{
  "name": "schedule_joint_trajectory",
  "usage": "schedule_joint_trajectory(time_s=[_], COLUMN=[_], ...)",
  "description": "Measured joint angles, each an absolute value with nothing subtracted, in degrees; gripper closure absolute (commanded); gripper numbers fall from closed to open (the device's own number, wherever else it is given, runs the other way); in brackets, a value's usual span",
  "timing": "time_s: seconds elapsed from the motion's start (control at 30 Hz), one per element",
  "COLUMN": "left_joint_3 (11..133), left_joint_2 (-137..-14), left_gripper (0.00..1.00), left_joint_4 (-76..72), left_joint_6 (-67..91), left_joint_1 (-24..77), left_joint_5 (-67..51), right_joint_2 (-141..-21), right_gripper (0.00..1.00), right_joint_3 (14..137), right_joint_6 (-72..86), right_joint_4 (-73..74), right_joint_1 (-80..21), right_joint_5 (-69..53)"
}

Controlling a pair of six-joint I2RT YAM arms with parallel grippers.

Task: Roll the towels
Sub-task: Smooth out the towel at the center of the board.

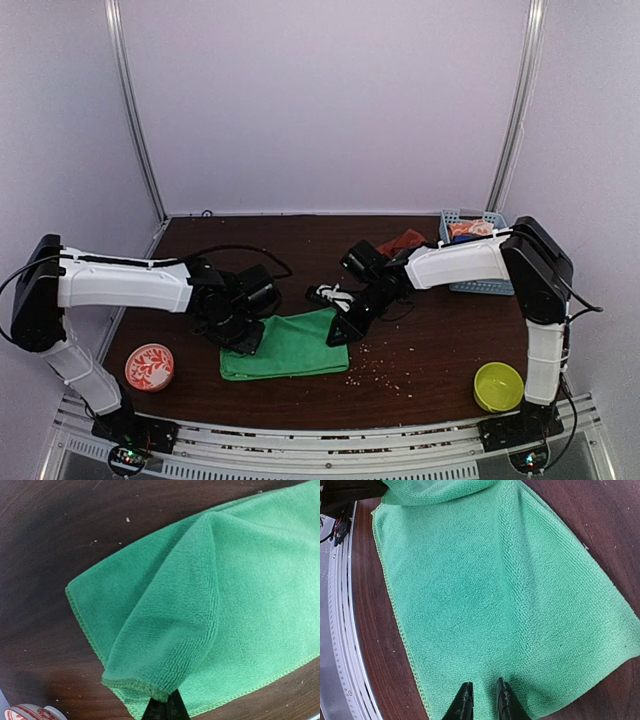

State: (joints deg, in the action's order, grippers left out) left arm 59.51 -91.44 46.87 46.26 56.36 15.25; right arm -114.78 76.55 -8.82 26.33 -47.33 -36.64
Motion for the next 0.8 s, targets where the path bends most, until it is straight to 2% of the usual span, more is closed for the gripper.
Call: schedule_joint_trajectory(time_s=[0.67,0.7,0.8], left_joint_3=[55.81,55.57,55.22], left_joint_2=[-88.71,-88.71,-88.71], left_gripper=[1.0,0.96,0.64], left_joint_4=[47.62,47.62,47.9], left_joint_6=[44.25,44.25,44.4], left_joint_1=[46.89,46.57,45.78], left_joint_5=[18.92,18.96,19.16], right_joint_2=[-115.48,-115.63,-115.94], right_gripper=[0.83,0.83,0.83], right_joint_3=[76.53,76.53,76.53], right_joint_6=[-8.84,-8.84,-8.84], right_joint_4=[26.35,26.35,26.35], right_joint_1=[-47.33,-47.33,-47.33], right_joint_5=[-36.67,-36.69,-36.71])
